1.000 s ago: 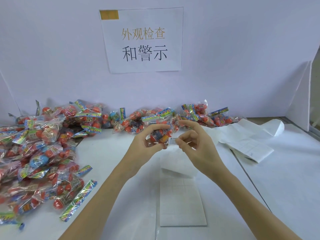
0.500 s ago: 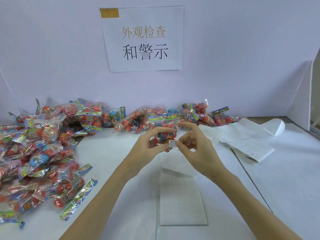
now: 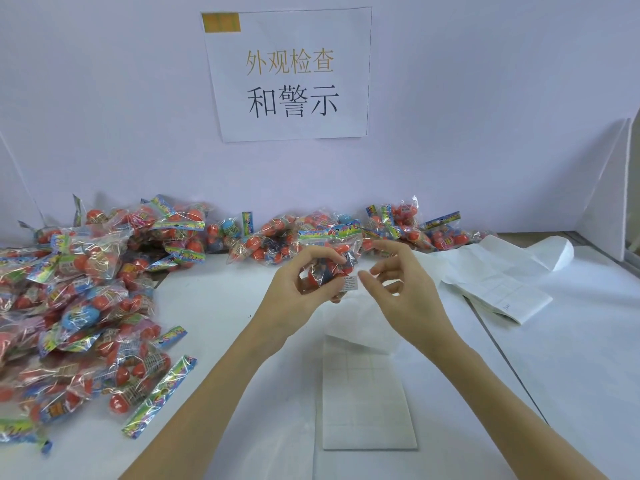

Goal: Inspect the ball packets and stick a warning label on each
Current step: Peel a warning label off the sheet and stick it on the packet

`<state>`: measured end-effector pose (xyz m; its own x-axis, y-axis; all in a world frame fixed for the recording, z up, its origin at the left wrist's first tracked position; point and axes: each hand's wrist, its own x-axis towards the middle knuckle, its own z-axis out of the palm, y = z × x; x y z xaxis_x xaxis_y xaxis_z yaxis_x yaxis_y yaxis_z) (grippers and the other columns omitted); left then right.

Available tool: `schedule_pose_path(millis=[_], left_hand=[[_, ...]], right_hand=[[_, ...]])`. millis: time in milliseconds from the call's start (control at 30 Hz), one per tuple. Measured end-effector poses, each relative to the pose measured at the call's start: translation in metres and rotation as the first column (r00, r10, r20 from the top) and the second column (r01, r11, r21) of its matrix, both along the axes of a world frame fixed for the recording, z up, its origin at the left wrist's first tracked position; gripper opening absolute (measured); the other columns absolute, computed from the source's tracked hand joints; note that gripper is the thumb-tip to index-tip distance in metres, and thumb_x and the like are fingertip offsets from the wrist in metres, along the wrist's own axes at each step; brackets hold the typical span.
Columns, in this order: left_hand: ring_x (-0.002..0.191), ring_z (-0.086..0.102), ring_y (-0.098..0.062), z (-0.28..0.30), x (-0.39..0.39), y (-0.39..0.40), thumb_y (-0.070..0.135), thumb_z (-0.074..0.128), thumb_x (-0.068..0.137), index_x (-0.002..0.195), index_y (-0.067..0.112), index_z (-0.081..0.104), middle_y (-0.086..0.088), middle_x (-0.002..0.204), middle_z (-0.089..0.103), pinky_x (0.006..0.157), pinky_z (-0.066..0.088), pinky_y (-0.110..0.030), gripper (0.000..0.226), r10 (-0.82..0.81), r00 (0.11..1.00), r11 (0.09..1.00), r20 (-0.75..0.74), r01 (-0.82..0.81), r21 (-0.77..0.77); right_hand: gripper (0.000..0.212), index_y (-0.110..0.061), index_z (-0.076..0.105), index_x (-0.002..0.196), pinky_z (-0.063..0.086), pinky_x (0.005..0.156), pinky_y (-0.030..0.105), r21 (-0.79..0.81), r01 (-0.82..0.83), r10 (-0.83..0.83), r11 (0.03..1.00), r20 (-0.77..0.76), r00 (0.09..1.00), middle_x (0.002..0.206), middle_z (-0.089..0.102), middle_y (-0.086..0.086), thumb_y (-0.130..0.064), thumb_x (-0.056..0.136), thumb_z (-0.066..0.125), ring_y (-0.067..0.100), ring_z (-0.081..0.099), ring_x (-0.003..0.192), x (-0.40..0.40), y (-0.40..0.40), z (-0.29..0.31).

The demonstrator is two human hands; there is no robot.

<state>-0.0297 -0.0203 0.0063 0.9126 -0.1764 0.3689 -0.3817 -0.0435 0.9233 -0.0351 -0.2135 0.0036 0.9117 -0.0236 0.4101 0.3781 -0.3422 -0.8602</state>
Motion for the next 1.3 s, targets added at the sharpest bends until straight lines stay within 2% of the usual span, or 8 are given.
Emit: schedule_pose_path(millis=[133,367,700,867,933,1033,1200,1300], left_hand=[[0.082,0.074,-0.026,-0.002,0.002,-0.001,0.015,0.080,0.091,0.120,0.025,0.065,0.004,0.122,0.069,0.080,0.064,-0.041,0.034,-0.022,0.999,1.000,0.029,0.021,0.003],[0.088,0.073,-0.033,-0.003,0.004,0.000,0.018,0.081,0.091,0.128,0.022,0.061,-0.002,0.124,0.066,0.085,0.063,-0.047,0.043,-0.045,0.999,0.997,0.007,0.045,-0.066],[0.105,0.071,-0.022,-0.001,0.000,0.001,0.032,0.061,0.101,0.152,0.057,0.031,-0.009,0.136,0.058,0.077,0.065,-0.045,0.063,-0.083,0.996,0.996,0.025,0.083,0.029],[0.114,0.064,-0.011,-0.005,0.011,0.015,0.040,0.051,0.108,0.149,0.040,0.042,0.002,0.125,0.063,0.088,0.059,-0.030,0.042,0.160,0.986,0.973,0.050,-0.166,0.158],[0.122,0.057,-0.019,-0.011,0.019,0.032,0.026,0.062,0.104,0.138,0.024,0.057,0.001,0.131,0.058,0.098,0.049,-0.028,0.035,0.386,0.894,0.816,0.228,-0.446,0.367],[0.136,0.041,-0.042,-0.021,0.028,0.060,0.021,0.066,0.099,0.143,0.007,0.055,-0.020,0.148,0.045,0.113,0.033,-0.046,0.047,0.533,0.738,0.421,0.415,-0.656,0.627],[0.158,0.001,-0.042,-0.039,0.036,0.094,0.054,0.034,0.108,0.165,0.038,0.011,-0.011,0.174,0.000,0.119,0.010,-0.070,0.063,0.673,0.696,0.109,0.251,-0.429,0.897],[0.153,0.019,-0.044,-0.040,0.036,0.104,0.052,0.027,0.110,0.165,0.032,0.011,-0.013,0.172,0.012,0.118,0.024,-0.063,0.061,0.759,0.637,0.081,0.134,-0.297,0.951]], right_hand=[[0.046,-0.020,0.074,0.118,0.055,0.071,0.020,0.264,-0.160,0.232,0.951,-0.269,0.935,0.094,0.078,0.003,-0.048,0.082,0.077,0.010,0.071,0.083,0.000,-0.001,0.003],[0.030,0.001,0.077,0.108,0.056,0.082,0.020,0.584,-0.247,0.481,0.774,-0.288,0.828,0.097,0.075,0.015,-0.020,0.086,0.075,0.015,0.069,0.085,0.003,-0.009,0.002],[0.043,-0.006,0.078,0.110,0.056,0.077,0.021,0.397,-0.313,0.457,0.863,-0.349,0.818,0.097,0.078,0.005,-0.043,0.088,0.074,0.015,0.069,0.085,-0.001,-0.005,0.001],[0.029,-0.006,0.079,0.095,0.060,0.072,0.024,0.681,-0.187,0.507,0.708,-0.305,0.806,0.105,0.075,0.014,-0.031,0.098,0.065,0.027,0.076,0.098,0.008,-0.024,0.018],[0.018,-0.023,0.077,0.103,0.056,0.080,0.026,0.879,-0.301,0.657,0.370,-0.019,0.753,0.124,0.071,0.007,-0.034,0.100,0.064,0.023,0.069,0.112,0.007,-0.043,0.033],[0.046,-0.035,0.050,0.151,0.047,0.098,0.029,0.807,-0.401,0.692,-0.433,0.583,0.426,0.154,0.050,0.003,-0.037,0.106,0.056,0.022,0.056,0.130,-0.001,-0.071,0.047],[0.053,-0.036,0.039,0.159,0.047,0.088,0.028,0.856,-0.365,0.779,-0.367,0.497,0.382,0.136,0.061,0.010,-0.028,0.108,0.049,0.025,0.064,0.107,-0.002,-0.072,0.040],[0.043,-0.026,0.055,0.149,0.052,0.081,0.026,0.922,-0.332,0.823,-0.197,0.340,0.456,0.121,0.068,0.006,-0.024,0.106,0.054,0.018,0.065,0.093,0.003,-0.064,0.032]])
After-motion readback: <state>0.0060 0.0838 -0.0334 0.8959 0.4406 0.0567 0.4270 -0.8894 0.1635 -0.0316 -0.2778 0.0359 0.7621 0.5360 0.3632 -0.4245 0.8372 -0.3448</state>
